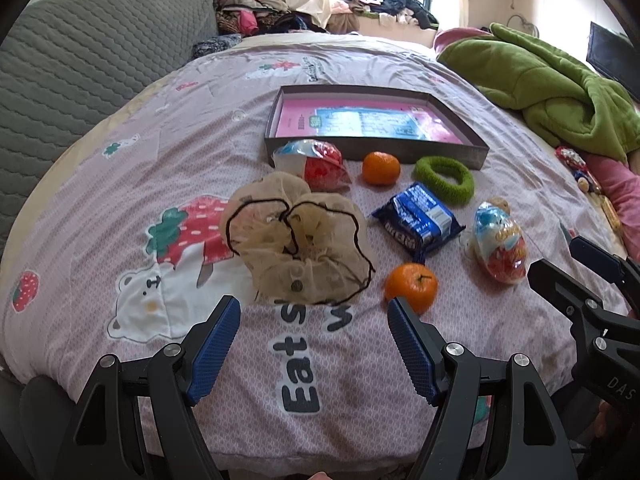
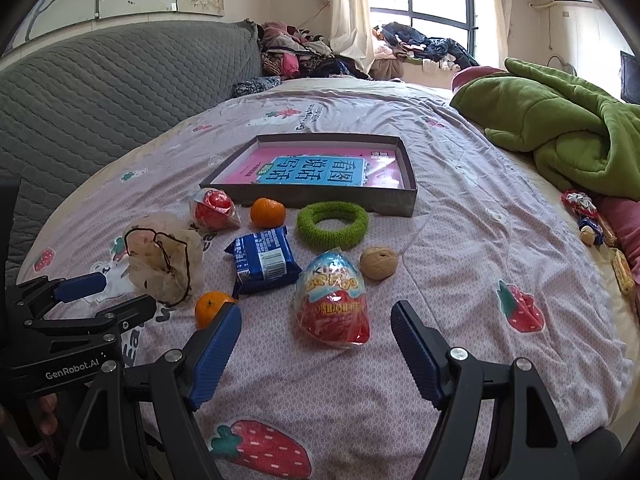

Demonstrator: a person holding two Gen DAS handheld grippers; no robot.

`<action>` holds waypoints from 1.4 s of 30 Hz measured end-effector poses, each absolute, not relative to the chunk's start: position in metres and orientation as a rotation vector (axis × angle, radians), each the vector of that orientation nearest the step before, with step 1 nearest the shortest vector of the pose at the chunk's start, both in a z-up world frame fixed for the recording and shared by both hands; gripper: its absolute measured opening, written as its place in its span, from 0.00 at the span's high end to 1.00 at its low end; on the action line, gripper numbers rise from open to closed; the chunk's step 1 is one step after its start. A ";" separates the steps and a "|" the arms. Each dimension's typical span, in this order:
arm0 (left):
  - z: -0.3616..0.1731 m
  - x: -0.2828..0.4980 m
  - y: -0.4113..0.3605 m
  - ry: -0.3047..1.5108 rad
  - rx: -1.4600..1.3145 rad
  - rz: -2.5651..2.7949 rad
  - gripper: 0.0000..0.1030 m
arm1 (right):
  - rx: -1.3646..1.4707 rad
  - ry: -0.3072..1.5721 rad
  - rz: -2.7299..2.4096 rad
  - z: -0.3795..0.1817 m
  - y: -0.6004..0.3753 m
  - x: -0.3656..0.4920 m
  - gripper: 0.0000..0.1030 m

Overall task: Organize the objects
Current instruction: 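Move the left tool toward the beige mesh pouch while the right tool approaches the Kinder egg, then close the left tool on the beige mesh pouch while the right tool grasps the Kinder egg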

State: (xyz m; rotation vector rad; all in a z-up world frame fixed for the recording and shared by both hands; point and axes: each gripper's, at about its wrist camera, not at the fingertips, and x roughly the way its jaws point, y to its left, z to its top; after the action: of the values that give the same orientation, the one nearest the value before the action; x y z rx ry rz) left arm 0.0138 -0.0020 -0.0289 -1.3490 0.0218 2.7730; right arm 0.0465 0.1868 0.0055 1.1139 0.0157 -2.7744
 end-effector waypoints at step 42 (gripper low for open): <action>-0.054 -0.015 -0.044 -0.136 -1.401 2.781 0.25 | 1.242 0.015 -2.764 -0.027 0.196 0.021 0.26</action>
State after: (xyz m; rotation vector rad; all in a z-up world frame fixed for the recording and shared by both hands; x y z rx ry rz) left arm -0.0148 -0.0443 -0.0538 -1.4014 -0.1360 2.7811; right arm 0.0208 0.1964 -0.0273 1.2419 0.0151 -2.7640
